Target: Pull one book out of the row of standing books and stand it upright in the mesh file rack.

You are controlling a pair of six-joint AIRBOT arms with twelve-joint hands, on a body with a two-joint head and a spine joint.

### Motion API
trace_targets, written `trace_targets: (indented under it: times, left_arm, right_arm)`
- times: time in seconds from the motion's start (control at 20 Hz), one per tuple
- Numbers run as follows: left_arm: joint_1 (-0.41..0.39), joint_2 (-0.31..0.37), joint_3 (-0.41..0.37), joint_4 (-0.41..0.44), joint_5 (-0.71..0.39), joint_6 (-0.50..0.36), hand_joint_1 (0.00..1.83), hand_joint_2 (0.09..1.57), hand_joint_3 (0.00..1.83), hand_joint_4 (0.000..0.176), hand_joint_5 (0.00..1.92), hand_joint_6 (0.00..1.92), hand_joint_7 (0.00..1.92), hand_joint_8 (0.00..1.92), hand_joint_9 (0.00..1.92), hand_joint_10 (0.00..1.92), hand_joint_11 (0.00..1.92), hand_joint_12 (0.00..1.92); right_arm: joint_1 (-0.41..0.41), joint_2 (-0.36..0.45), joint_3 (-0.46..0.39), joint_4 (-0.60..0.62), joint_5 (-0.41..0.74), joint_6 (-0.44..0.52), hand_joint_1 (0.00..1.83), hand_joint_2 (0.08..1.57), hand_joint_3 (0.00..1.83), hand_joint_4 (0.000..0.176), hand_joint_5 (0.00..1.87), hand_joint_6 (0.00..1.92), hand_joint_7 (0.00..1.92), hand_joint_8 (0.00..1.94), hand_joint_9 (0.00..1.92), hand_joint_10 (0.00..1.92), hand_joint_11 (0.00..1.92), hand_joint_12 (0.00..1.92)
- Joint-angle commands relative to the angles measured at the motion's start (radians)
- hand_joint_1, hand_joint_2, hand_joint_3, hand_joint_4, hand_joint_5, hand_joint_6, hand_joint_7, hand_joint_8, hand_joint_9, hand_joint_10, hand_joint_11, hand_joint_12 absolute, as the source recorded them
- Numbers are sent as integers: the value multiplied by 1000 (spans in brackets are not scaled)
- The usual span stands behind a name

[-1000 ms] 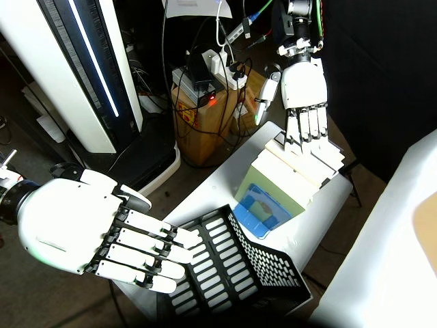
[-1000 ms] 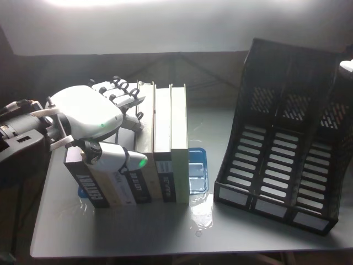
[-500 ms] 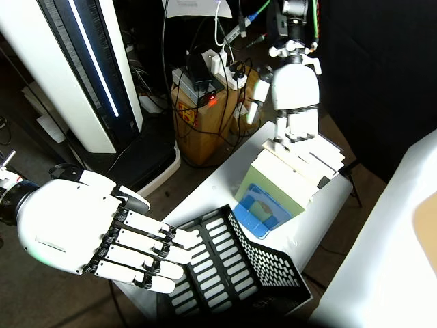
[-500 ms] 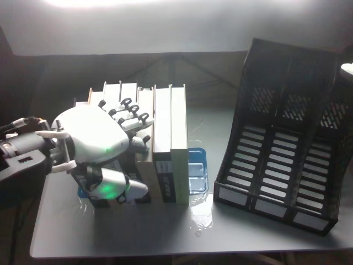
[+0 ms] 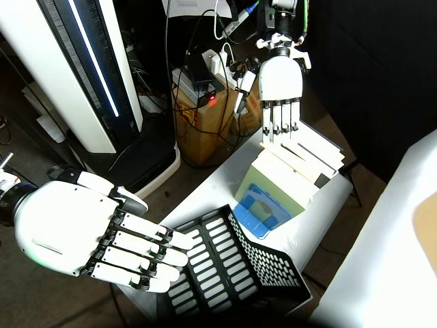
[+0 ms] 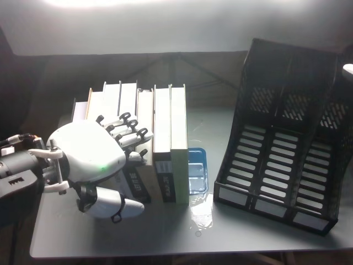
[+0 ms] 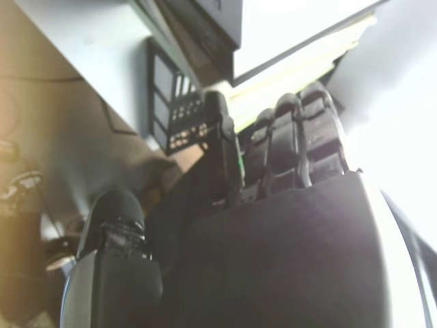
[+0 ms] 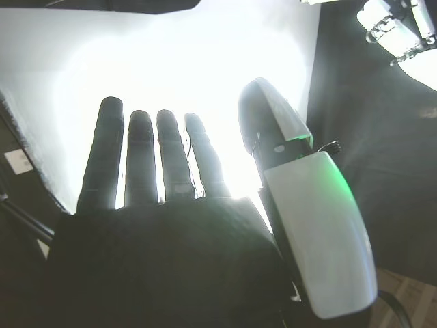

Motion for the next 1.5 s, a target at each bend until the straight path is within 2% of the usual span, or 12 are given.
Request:
trace_targets:
  times: [0.0, 0.2, 0.45, 0.5, 0.75, 0.85, 0.9, 1.15, 1.2, 1.25, 1.3, 1.45]
  left_arm:
    - [8, 4, -4, 4, -54, -3, 0, 1161, 0, 11, 523, 30, 0, 0, 0, 0, 0, 0]
    - [41, 8, -23, 4, -67, -15, 0, 1172, 0, 0, 538, 34, 0, 0, 0, 0, 0, 0]
    - [97, 20, -60, 9, -104, -35, 0, 1177, 2, 0, 529, 25, 0, 0, 0, 0, 0, 0]
    - [102, 20, -66, 14, -104, -35, 0, 1176, 2, 0, 523, 22, 0, 0, 0, 0, 0, 0]
    - [145, 34, -108, 32, -129, -42, 0, 1164, 0, 0, 527, 20, 0, 0, 0, 0, 0, 0]
    - [163, 36, -114, 55, -147, -86, 0, 1175, 2, 14, 488, 1, 0, 0, 0, 0, 0, 0]
    - [168, 35, -114, 64, -153, -105, 0, 1194, 10, 0, 504, 8, 0, 0, 0, 0, 0, 0]
    - [184, 43, -124, 117, -187, -189, 0, 1214, 17, 0, 521, 14, 0, 0, 0, 0, 0, 0]
    - [184, 53, -128, 116, -216, -191, 0, 1213, 16, 0, 566, 33, 0, 0, 0, 0, 0, 0]
    - [182, 69, -134, 111, -253, -191, 0, 1228, 21, 0, 507, 7, 0, 0, 0, 0, 0, 0]
    - [182, 84, -140, 103, -285, -190, 0, 1228, 21, 0, 507, 7, 0, 0, 0, 0, 0, 0]
    - [182, 148, -157, 25, -413, -149, 0, 1280, 36, 0, 286, 0, 0, 0, 0, 0, 0, 0]
  right_arm:
    - [-1, 4, 5, 3, 122, 7, 650, 1413, 0, 0, 0, 0, 0, 0, 0, 0, 0, 285]
    - [-2, 4, 4, 5, 122, 7, 624, 1417, 1, 0, 0, 0, 0, 0, 0, 0, 0, 291]
    - [-4, 4, 4, 8, 122, 8, 629, 1417, 1, 0, 0, 0, 0, 0, 0, 0, 0, 318]
    - [-5, 4, 3, 10, 122, 8, 625, 1414, 0, 0, 0, 0, 0, 0, 0, 0, 0, 392]
    - [-10, 4, 2, 15, 122, 8, 626, 1418, 1, 0, 0, 0, 0, 0, 0, 0, 0, 291]
    - [-10, 4, 2, 16, 122, 8, 585, 1415, 0, 0, 0, 0, 0, 0, 0, 0, 0, 233]
    - [-10, 4, 2, 16, 121, 9, 598, 1416, 0, 0, 0, 0, 0, 0, 0, 0, 0, 177]
    - [-11, 4, 2, 18, 121, 10, 621, 1413, 0, 0, 0, 0, 0, 0, 0, 0, 0, 169]
    - [-11, 4, 2, 13, 122, 10, 622, 1416, 0, 0, 0, 0, 0, 0, 0, 0, 0, 168]
    - [-11, 5, 0, 0, 122, 10, 655, 1417, 1, 0, 0, 0, 0, 0, 0, 0, 0, 73]
    - [-10, 8, -3, -12, 122, 10, 655, 1417, 1, 0, 0, 0, 0, 0, 0, 0, 0, 73]
    - [34, 31, -26, -110, 102, -5, 646, 1372, 0, 0, 0, 0, 0, 0, 0, 0, 0, 0]
